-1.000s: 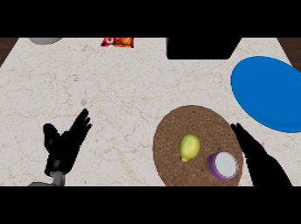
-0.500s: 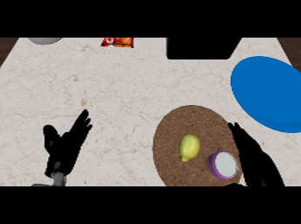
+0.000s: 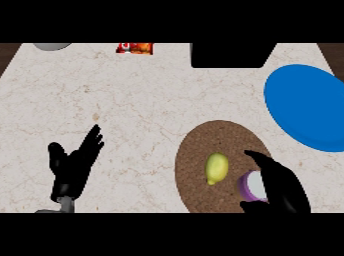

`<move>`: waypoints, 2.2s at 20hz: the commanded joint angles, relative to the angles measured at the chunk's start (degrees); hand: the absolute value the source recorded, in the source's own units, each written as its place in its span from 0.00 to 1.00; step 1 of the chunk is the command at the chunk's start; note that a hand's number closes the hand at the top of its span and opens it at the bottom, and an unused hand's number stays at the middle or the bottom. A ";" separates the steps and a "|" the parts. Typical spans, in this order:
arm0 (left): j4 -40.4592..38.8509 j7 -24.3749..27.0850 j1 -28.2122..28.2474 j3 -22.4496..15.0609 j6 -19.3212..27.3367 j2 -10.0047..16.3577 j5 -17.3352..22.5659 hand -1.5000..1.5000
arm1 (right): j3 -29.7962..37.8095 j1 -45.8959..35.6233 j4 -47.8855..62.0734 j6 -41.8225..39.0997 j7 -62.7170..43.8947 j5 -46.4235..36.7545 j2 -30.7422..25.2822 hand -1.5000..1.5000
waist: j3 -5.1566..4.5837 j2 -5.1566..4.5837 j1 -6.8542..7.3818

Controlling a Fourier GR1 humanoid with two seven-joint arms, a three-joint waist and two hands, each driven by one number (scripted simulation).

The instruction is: Pick the can from the placemat and place it in the plate

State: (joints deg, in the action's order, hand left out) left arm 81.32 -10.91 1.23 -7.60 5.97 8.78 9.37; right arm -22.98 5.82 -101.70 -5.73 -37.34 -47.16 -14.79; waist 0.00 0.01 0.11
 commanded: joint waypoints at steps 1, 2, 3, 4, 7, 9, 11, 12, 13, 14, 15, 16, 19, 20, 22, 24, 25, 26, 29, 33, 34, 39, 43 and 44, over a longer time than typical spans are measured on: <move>-1.80 -1.63 -3.06 2.12 -1.32 0.53 0.94 0.50 | -2.77 -0.77 6.82 1.44 4.72 -3.76 0.26 1.00 | 0.01 -0.05 -0.07; 2.86 -1.55 0.66 -0.06 -0.56 -0.17 -0.63 0.50 | -2.94 -1.26 7.33 1.51 4.30 -4.98 0.89 1.00 | 0.02 0.01 0.07; 2.16 -4.03 -2.27 1.18 -0.16 -0.24 -0.67 0.50 | -1.20 -0.58 3.18 -0.13 4.75 -4.22 -0.54 1.00 | 0.01 0.02 -0.14; 1.10 -0.72 1.74 -0.32 -0.57 -1.80 -1.15 0.50 | -3.49 1.45 2.79 2.47 3.89 -7.18 0.76 1.00 | 0.00 0.03 -0.12; 1.83 -3.44 -0.87 0.69 -0.40 -2.29 -1.71 0.50 | -0.22 -0.50 3.98 0.92 6.20 -6.95 0.30 1.00 | 0.01 0.02 -0.13; -1.28 1.29 1.33 1.97 -3.20 -0.70 -2.03 0.50 | 0.67 -3.14 5.15 0.15 5.41 -7.75 1.66 1.00 | 0.00 0.00 -0.05; 0.54 -1.25 0.95 2.01 -2.08 -0.88 -1.17 0.50 | -6.10 2.68 2.25 2.95 10.17 -10.11 -0.38 1.00 | 0.01 0.05 -0.15; 1.98 -2.00 0.57 1.97 -2.16 -0.18 -1.20 0.50 | -7.50 4.52 -0.57 2.37 13.43 -9.34 -2.99 1.00 | 0.01 0.12 -0.27; -0.79 0.18 0.12 2.79 -2.72 -0.50 -0.73 0.50 | -8.98 4.45 2.23 3.91 16.84 -9.62 -3.25 1.00 | 0.01 0.02 -0.23; -0.62 -0.89 -1.01 2.73 -1.33 -1.16 -1.17 0.50 | -11.97 4.24 2.00 3.16 18.05 -10.77 -3.32 1.00 | 0.01 0.03 -0.19; -0.17 -0.21 0.25 2.17 -2.99 -0.82 -0.54 0.50 | -16.86 9.37 -1.33 4.60 19.87 -13.12 -4.93 1.00 | 0.00 0.26 -0.71; -1.72 -0.88 -1.50 3.58 -2.80 -0.25 -0.24 0.50 | -15.17 10.11 -2.09 7.42 23.06 -12.91 -7.39 1.00 | 0.01 0.14 -0.87; -1.61 -0.40 -1.38 3.63 -2.24 -0.39 -0.89 0.50 | -15.13 11.37 -7.43 16.80 26.79 -12.58 -4.95 1.00 | 0.04 0.21 -1.00; 1.11 -0.54 1.94 2.72 -2.22 -0.03 -1.29 0.50 | -12.18 12.58 -9.12 21.01 31.53 -9.45 -7.38 1.00 | 0.13 0.43 -0.90; -1.35 0.63 1.12 0.79 -1.46 -2.81 -2.39 0.50 | -12.98 12.47 -11.04 25.01 30.75 -11.63 -4.41 1.00 | 0.06 0.27 -1.13; 3.67 -3.41 0.79 1.55 -1.77 -0.64 -1.67 0.50 | -9.34 10.30 -16.65 22.47 28.08 -9.36 -4.35 1.00 | 0.04 0.25 -0.46; 0.14 -0.76 0.15 0.81 -0.16 -2.79 -3.30 0.50 | -9.81 13.53 -17.97 25.57 29.09 -9.98 -4.84 1.00 | 0.02 0.18 -0.99; 1.65 -1.81 0.97 2.55 -2.86 -0.45 -0.91 0.50 | -7.41 16.47 -16.87 29.86 33.34 -5.74 -6.60 1.00 | 0.07 0.19 -0.89; -1.22 -0.19 0.33 2.58 -2.74 -1.25 -1.55 0.50 | -6.63 17.63 -20.85 30.02 29.55 -2.98 -3.07 1.00 | 0.00 0.07 -0.83; 0.27 -2.19 -1.75 4.45 -3.67 0.32 -0.18 0.50 | 6.78 17.46 -20.11 31.70 34.66 12.68 -7.77 1.00 | 0.10 0.00 -0.64; 3.53 -4.03 0.73 1.86 -1.19 -1.10 -2.53 0.50 | 4.90 19.45 -22.78 30.77 33.34 13.73 -6.57 1.00 | 0.08 0.12 -0.48; 0.33 -1.06 0.30 2.37 -2.13 -1.53 -2.63 0.50 | 16.96 9.23 -9.30 29.85 42.21 31.76 -5.13 1.00 | 0.12 -0.09 0.04; 1.63 -4.88 -3.22 3.06 -2.05 -1.55 -1.97 0.50 | 24.68 0.73 5.34 29.29 48.89 33.89 -5.81 1.00 | 0.09 -0.14 0.23; -1.89 -0.65 -1.74 2.26 -2.69 -3.08 -2.22 0.50 | 28.15 -1.31 9.29 28.04 51.68 36.84 -7.44 1.00 | 0.09 -0.23 0.26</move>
State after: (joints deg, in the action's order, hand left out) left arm 81.79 -12.53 0.83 -5.66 4.19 6.33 6.66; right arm -2.15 11.11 -103.83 23.54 7.82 -16.27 -21.11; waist 0.08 -0.08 0.18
